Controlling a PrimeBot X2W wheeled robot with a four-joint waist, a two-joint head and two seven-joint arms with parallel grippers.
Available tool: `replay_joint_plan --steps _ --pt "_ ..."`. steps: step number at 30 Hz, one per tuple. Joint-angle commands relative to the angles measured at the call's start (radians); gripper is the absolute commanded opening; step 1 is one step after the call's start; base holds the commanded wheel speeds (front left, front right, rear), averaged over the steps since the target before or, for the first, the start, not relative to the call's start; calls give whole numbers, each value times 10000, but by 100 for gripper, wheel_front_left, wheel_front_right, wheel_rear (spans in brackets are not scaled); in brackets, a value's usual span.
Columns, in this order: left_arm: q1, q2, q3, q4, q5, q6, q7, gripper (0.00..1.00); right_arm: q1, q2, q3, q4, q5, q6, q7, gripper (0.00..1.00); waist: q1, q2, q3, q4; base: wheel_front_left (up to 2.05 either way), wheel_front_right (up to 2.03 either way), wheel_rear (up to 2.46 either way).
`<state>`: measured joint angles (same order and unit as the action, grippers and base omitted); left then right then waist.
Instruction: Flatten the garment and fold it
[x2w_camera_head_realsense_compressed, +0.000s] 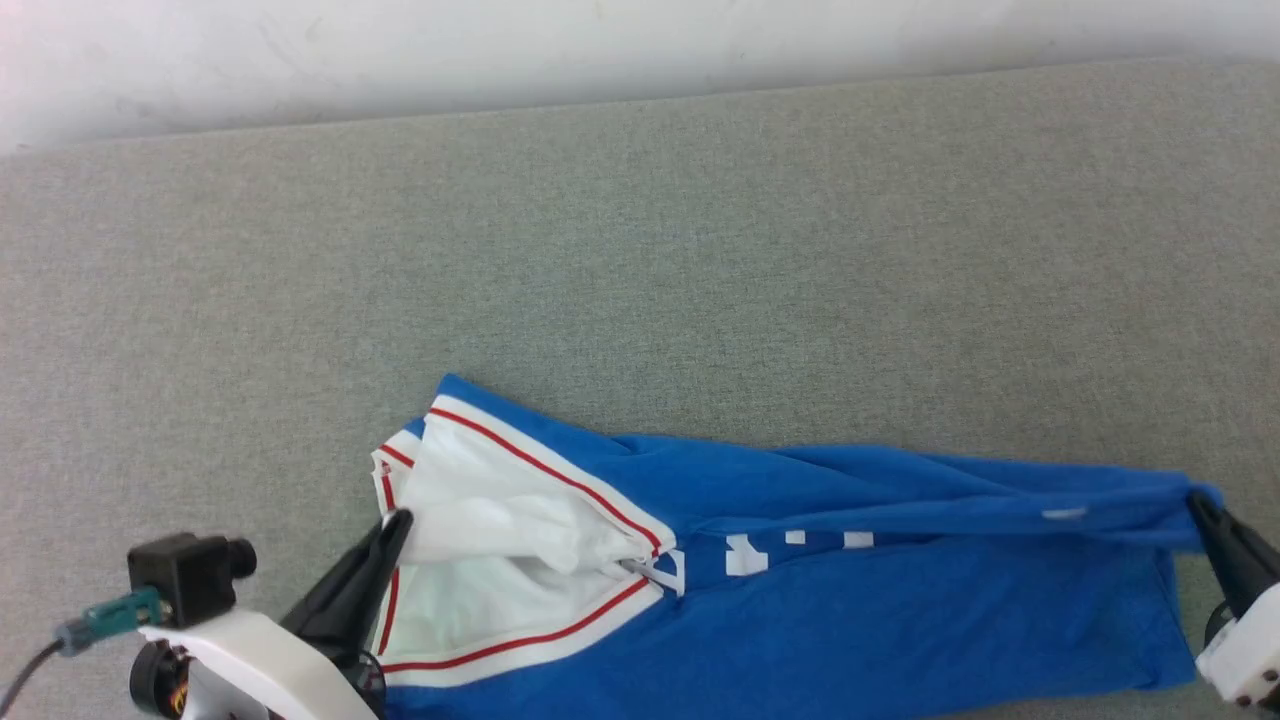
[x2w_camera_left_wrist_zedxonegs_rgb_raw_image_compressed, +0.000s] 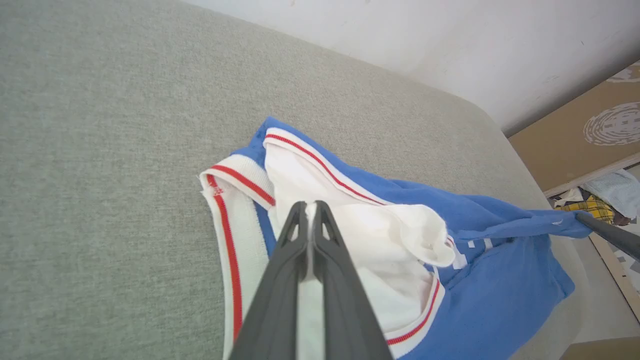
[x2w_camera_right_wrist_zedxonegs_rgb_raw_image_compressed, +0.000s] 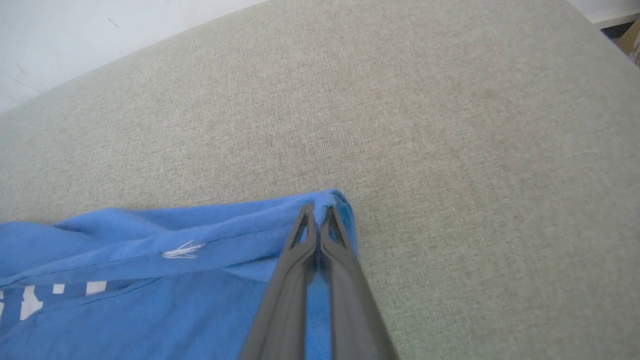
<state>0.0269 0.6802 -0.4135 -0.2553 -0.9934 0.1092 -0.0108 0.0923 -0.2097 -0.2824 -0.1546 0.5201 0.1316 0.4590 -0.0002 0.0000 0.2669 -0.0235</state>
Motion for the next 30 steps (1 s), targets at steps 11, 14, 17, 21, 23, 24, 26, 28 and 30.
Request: replay_joint_plan --steps 11,14,17,21,23,24,26,28,30 --pt "-246 -842 -629 1526 48 -162 -104 100 119 132 279 705 -243 -9 -262 100 2 0 -362 -9 0 0 0" --pt "-153 -1110 -272 1310 -278 -188 -574 100 189 264 37 281 130 -9 -238 100 2 0 -478 0 0 0 0" --pt "90 -1114 367 876 -144 172 -1425 100 356 491 -438 -232 503 -9 -128 100 2 0 -535 -15 0 0 0" --pt "343 -1194 1620 188 1243 1405 -2408 100 690 666 -986 -325 150 -9 16 100 2 0 -490 54 0 0 0" --pt "434 -1288 2160 -197 2551 2051 -2491 100 795 850 -1089 -128 30 -9 120 100 2 0 -434 131 0 0 0" --pt "439 -1456 2419 -510 3246 2261 -2498 100 817 932 -1141 -13 -49 -9 139 100 2 0 -402 181 0 0 0" --pt "579 -1862 2792 -986 4434 2531 -2503 100 846 1010 -1090 180 -221 -9 196 100 2 0 -329 272 0 0 0" --pt "790 -2164 2888 -1177 5374 2595 -2505 100 798 1117 -1089 409 -271 -9 201 100 2 0 -267 366 0 0 0" --pt "1006 -2418 2786 -1101 5884 2492 -2506 100 751 1170 -1068 635 -366 -9 220 100 2 0 -224 463 0 0 0"
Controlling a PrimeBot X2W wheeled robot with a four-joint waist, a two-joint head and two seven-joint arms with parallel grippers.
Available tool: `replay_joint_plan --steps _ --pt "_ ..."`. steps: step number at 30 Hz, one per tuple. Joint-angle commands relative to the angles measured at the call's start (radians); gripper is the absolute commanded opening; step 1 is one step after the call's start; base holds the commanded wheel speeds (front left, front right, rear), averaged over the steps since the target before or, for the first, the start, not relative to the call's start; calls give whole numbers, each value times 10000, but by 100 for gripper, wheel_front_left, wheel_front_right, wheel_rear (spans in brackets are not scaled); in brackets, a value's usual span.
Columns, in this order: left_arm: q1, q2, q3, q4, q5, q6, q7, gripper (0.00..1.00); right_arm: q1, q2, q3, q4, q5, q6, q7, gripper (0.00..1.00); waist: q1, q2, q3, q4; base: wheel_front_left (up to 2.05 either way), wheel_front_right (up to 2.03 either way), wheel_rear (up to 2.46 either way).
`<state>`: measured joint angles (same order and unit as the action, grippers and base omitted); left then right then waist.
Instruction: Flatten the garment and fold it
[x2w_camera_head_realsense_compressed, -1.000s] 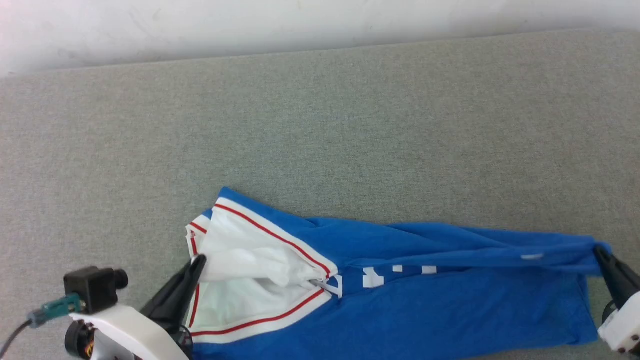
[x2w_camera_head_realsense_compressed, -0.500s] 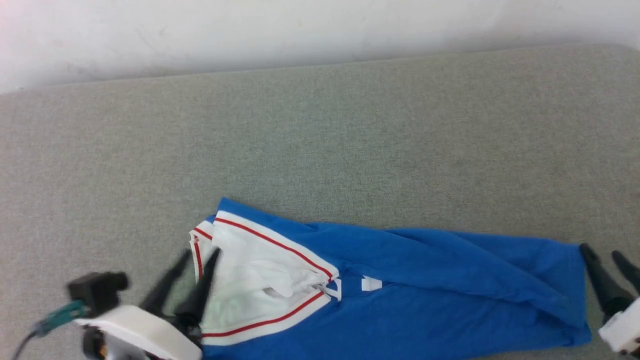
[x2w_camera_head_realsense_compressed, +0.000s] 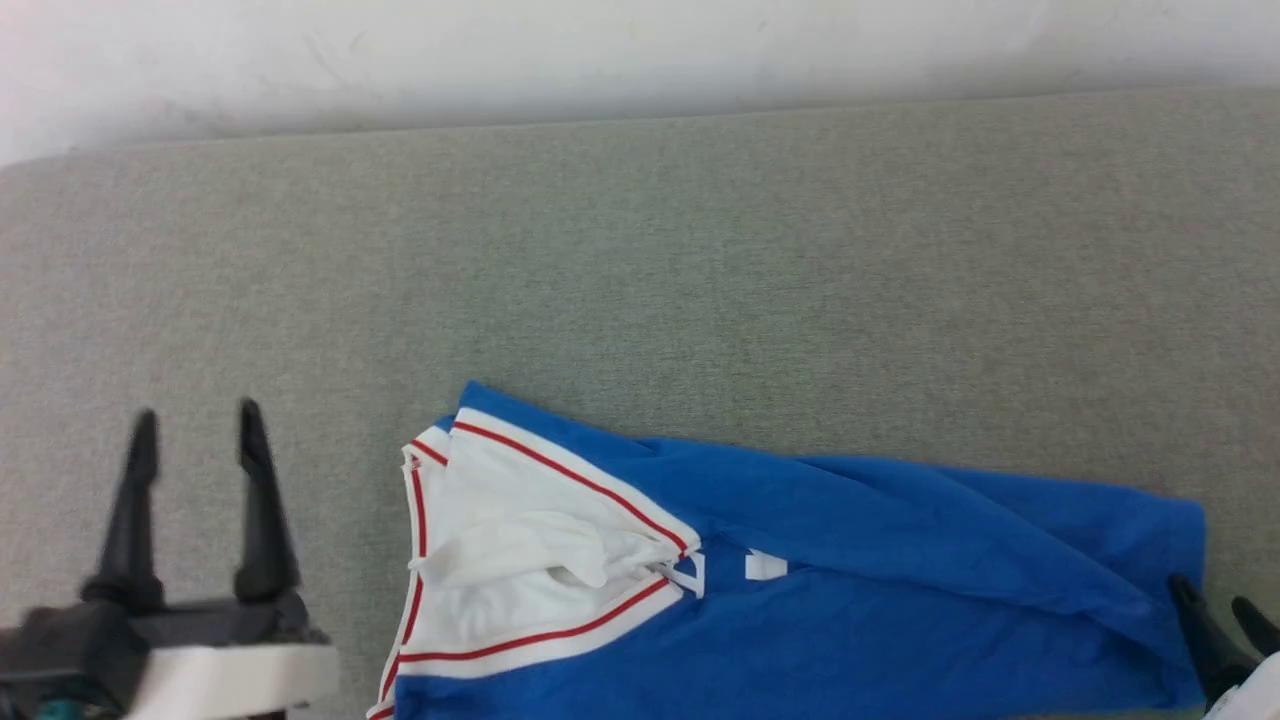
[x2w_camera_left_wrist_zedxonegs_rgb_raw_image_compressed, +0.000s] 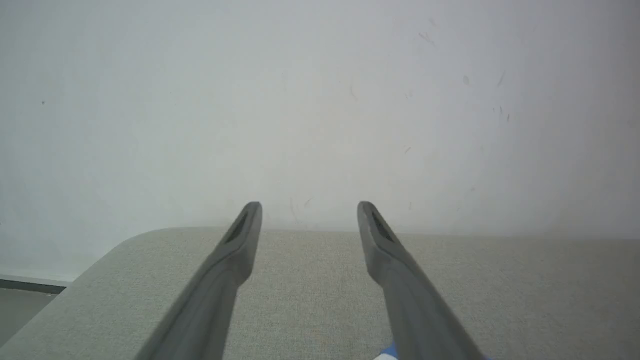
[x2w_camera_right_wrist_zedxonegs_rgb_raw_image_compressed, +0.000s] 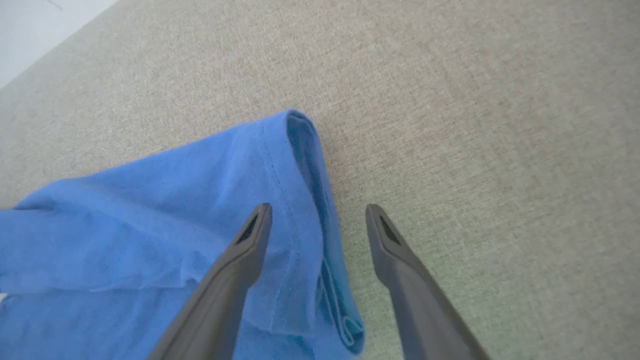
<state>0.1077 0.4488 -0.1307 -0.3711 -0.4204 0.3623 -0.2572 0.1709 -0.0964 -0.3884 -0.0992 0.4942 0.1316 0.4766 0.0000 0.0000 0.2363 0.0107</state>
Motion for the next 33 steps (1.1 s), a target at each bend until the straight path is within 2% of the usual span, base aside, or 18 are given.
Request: replay_joint_plan --steps 1,7,8,9,10,17,26,29,33 --pt "242 -194 -106 112 338 -123 -42 100 -57 50 -7 188 -183 -9 35 100 0 0 103 175 0 0 0" --pt "169 -746 -136 425 614 -632 -44 100 -137 67 126 909 -366 -9 412 100 0 0 198 432 0 0 0" --pt "154 -781 -132 491 650 -711 -44 100 -145 67 176 1022 -342 -9 564 87 0 0 202 457 0 0 0" --pt "134 -819 -120 543 684 -776 -44 100 -166 72 210 1106 -309 -9 689 34 0 0 207 479 0 0 0" --pt "116 -871 -104 583 700 -832 -44 100 -193 88 204 1171 -290 -9 783 0 0 0 207 499 0 0 0" --pt "156 -1087 3 770 780 -1111 -44 100 -541 23 -49 821 -409 -9 951 0 0 0 61 444 0 0 0" --pt "201 -1268 -117 1076 791 -1419 -45 100 -1020 -1181 -1561 546 -1598 -9 863 0 0 0 -206 359 0 0 0" --pt "245 -1270 -145 1181 781 -1463 -45 100 -1042 -1236 -1427 365 -1488 -9 1047 0 0 0 -294 343 0 0 0" --pt "339 -1325 -195 1346 715 -1526 -45 100 -843 -1074 -347 -521 -891 -9 1900 0 0 0 -501 300 0 0 0"
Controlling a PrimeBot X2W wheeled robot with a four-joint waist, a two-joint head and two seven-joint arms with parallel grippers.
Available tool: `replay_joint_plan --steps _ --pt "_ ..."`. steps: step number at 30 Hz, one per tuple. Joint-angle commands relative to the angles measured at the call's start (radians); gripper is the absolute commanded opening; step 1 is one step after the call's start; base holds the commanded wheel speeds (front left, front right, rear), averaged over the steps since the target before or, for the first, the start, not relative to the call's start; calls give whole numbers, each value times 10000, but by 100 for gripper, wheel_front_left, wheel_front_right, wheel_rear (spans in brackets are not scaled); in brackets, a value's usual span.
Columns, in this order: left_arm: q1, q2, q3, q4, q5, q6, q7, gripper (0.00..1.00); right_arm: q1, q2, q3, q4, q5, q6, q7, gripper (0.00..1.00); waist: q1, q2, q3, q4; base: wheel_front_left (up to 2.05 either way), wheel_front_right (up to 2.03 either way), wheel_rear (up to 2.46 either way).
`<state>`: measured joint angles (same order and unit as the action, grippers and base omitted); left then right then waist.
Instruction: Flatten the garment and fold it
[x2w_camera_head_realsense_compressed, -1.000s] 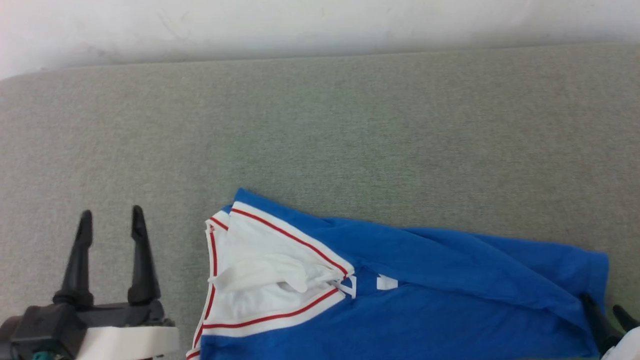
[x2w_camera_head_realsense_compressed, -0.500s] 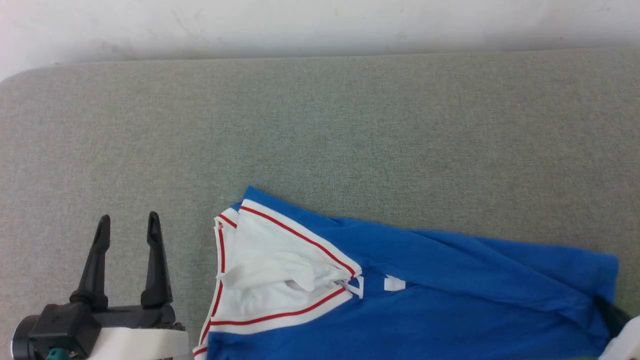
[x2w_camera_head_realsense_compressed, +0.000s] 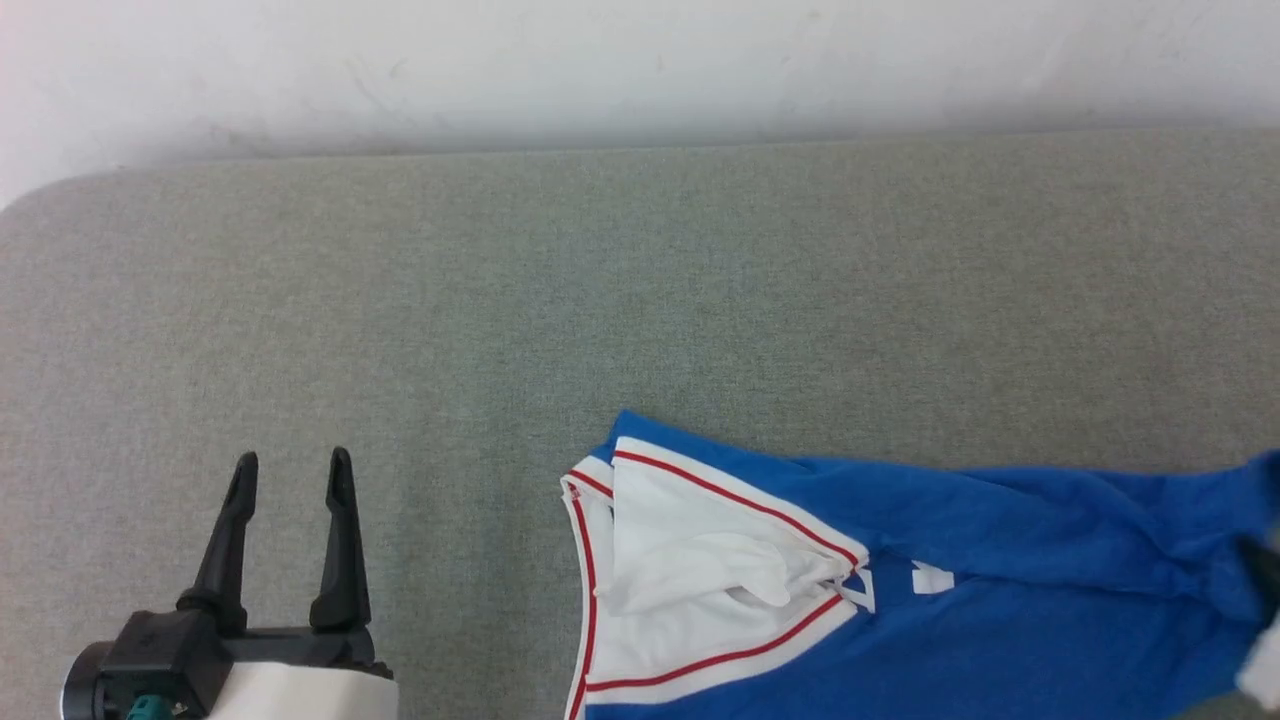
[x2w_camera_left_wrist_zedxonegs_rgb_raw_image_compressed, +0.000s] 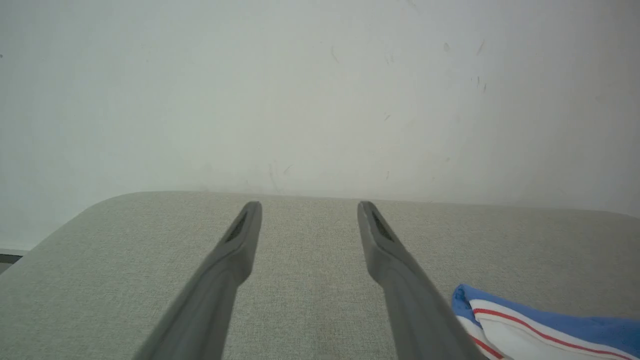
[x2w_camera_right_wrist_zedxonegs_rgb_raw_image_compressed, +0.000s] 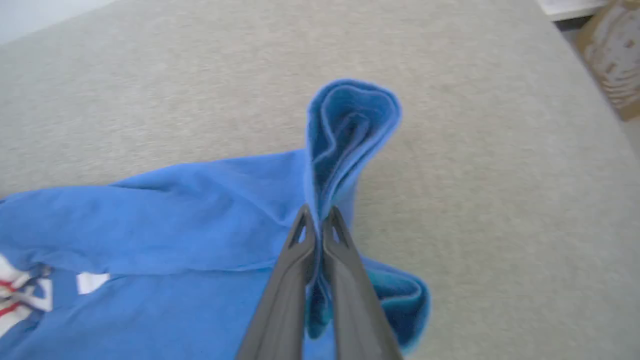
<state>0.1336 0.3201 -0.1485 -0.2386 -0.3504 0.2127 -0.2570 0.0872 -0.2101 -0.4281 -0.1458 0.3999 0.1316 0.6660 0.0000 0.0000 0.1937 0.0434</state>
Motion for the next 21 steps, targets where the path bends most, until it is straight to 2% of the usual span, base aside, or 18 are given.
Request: replay_joint_plan --steps 1,6,11,16,21 --pt "98 -61 -37 57 -8 -52 -47 100 84 110 417 -325 232 -9 258 0 0 0 -138 -29 0 0 0" --pt "135 -153 -156 205 -98 -151 -47 100 285 531 2282 -1639 956 -9 1277 0 0 0 -369 23 0 0 0" --pt "39 -181 -212 290 -163 -233 -47 100 -90 874 4124 -2270 1285 -9 1880 0 0 0 -410 234 0 0 0" --pt "-76 -240 -234 362 -226 -285 -47 100 -820 910 5821 -2222 1290 -9 2043 0 0 0 -273 554 0 0 0" --pt "-200 -389 -215 423 -280 -352 -47 100 -1703 1089 7127 -1473 1073 -9 1926 0 0 0 -56 813 0 0 0"
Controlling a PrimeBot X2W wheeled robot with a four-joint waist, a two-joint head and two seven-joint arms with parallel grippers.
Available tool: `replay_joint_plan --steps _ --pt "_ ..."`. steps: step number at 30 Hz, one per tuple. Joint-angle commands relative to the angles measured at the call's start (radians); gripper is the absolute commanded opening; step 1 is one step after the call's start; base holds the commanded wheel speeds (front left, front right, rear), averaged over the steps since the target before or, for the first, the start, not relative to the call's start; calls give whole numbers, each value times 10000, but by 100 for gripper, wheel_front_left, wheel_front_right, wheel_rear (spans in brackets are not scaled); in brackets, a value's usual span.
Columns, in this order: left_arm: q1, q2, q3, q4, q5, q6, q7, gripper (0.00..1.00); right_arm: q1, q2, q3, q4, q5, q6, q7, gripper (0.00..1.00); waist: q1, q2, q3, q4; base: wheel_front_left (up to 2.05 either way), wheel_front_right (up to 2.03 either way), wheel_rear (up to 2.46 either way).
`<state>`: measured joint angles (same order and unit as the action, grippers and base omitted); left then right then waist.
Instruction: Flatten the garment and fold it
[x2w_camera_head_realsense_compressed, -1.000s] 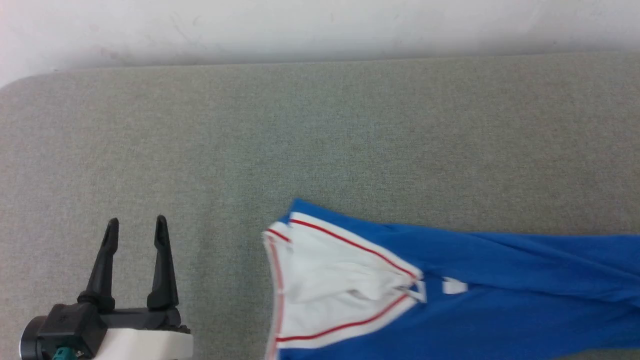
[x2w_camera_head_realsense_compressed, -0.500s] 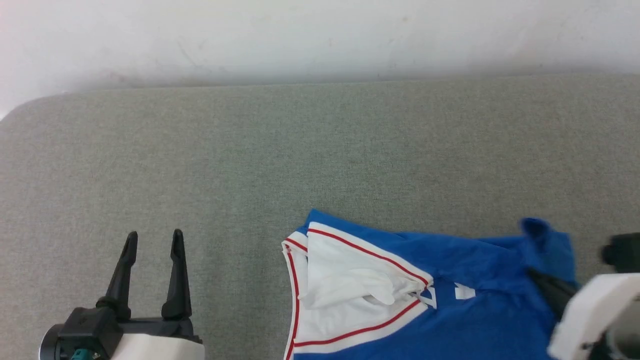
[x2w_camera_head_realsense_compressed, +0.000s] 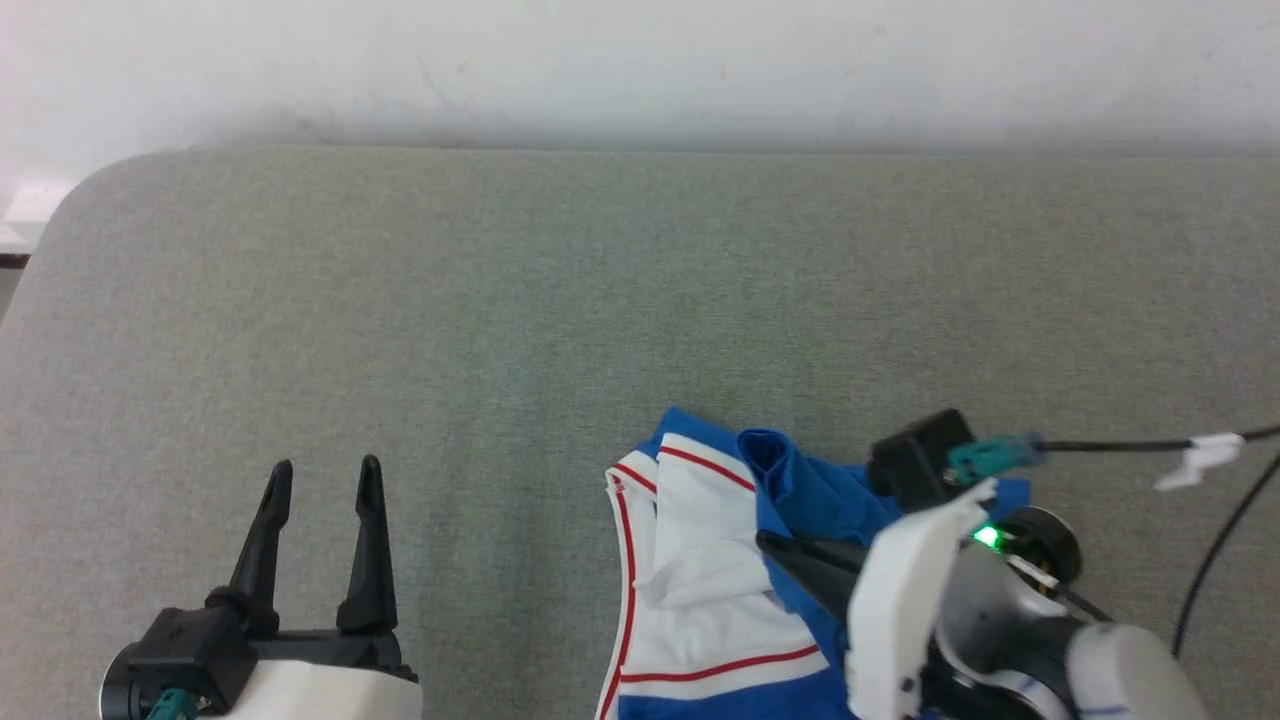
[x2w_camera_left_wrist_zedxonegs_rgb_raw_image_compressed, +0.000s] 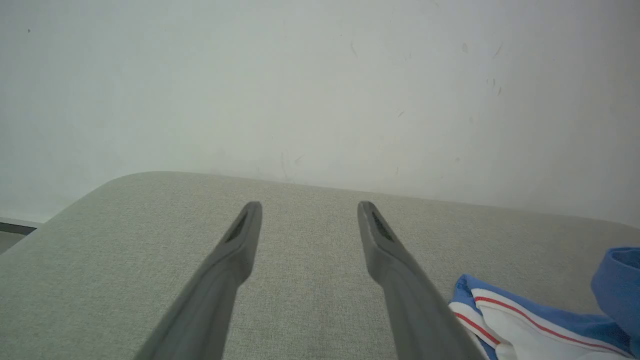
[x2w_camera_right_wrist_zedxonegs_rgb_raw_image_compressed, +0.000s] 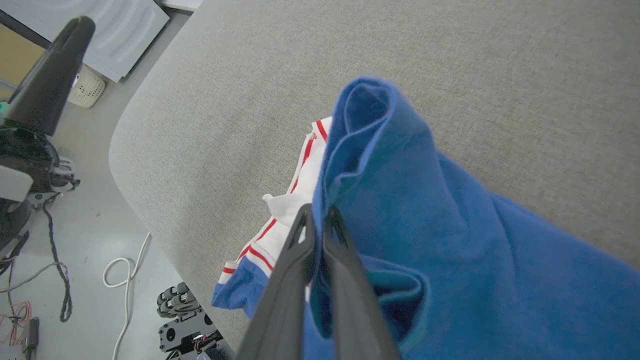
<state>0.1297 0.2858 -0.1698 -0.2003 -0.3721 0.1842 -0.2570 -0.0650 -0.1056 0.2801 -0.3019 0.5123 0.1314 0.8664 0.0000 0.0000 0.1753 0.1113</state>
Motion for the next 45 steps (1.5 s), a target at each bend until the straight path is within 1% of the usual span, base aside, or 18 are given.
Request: replay_joint_plan --steps 1,9,13,16,17,18,19,22,24,26,28,31,34,36,39,42,45 --pt "-187 -84 5 60 -65 -80 -47 100 -335 110 182 364 -174 -7 -117 0 0 0 169 176 0 0 0" --pt "-396 -447 56 337 -4 -284 -47 100 -1781 433 1646 2730 -1626 -7 -277 0 0 0 297 368 0 0 0" --pt "-474 -638 24 526 45 -438 -47 100 -2353 514 2452 4111 -2251 -7 -29 0 0 0 301 362 0 0 0" --pt "-573 -742 -5 659 107 -553 -47 100 -2749 536 3114 4922 -2639 -7 4 0 0 0 323 367 0 0 0" --pt "-614 -780 -17 697 124 -591 -47 100 -2819 541 3232 5123 -2622 -7 -35 12 0 0 322 380 0 0 0" --pt "-649 -812 -24 735 138 -626 -47 100 -2898 545 3370 5234 -2548 -7 -103 42 0 0 320 391 0 0 0" --pt "-670 -834 -12 769 151 -653 -47 100 -2975 547 3500 5260 -2406 -7 -211 100 0 0 315 380 0 0 0" --pt "-628 -840 97 836 176 -704 -47 100 -3247 549 3800 5203 -1996 -7 -527 100 0 0 283 240 0 0 0" --pt "-554 -823 176 864 188 -725 -47 100 -3378 550 3814 5024 -1794 -7 -684 100 0 0 234 120 0 0 0" --pt "-497 -828 218 873 189 -742 -47 100 -3379 551 3599 4652 -1594 -7 -841 100 0 0 176 10 0 0 0" --pt "-437 -837 253 851 182 -752 -47 100 -3198 504 3150 4108 -1398 -7 -1010 100 0 0 126 -108 0 0 0" --pt "-318 -817 305 779 196 -745 -47 100 -2523 260 1899 2957 -1261 -7 -1436 100 0 0 120 -311 0 0 0" --pt "-284 -778 318 672 242 -741 -47 100 -1570 0 81 1732 -1777 -7 -2242 100 0 0 231 -451 0 0 0" --pt "-316 -755 293 615 278 -751 -47 100 -709 17 -1100 1132 -2026 -7 -2571 100 0 0 309 -473 0 0 0" --pt "-354 -697 280 539 355 -741 -47 100 526 241 -2669 465 -2128 -7 -3035 100 0 0 435 -511 0 0 0" --pt "-361 -694 277 487 363 -743 -47 100 1480 375 -3482 234 -2192 -7 -3253 100 0 0 506 -547 0 0 0" --pt "-322 -691 303 475 327 -738 -47 100 1934 488 -3659 398 -1846 -7 -3296 100 0 0 537 -605 0 0 0"
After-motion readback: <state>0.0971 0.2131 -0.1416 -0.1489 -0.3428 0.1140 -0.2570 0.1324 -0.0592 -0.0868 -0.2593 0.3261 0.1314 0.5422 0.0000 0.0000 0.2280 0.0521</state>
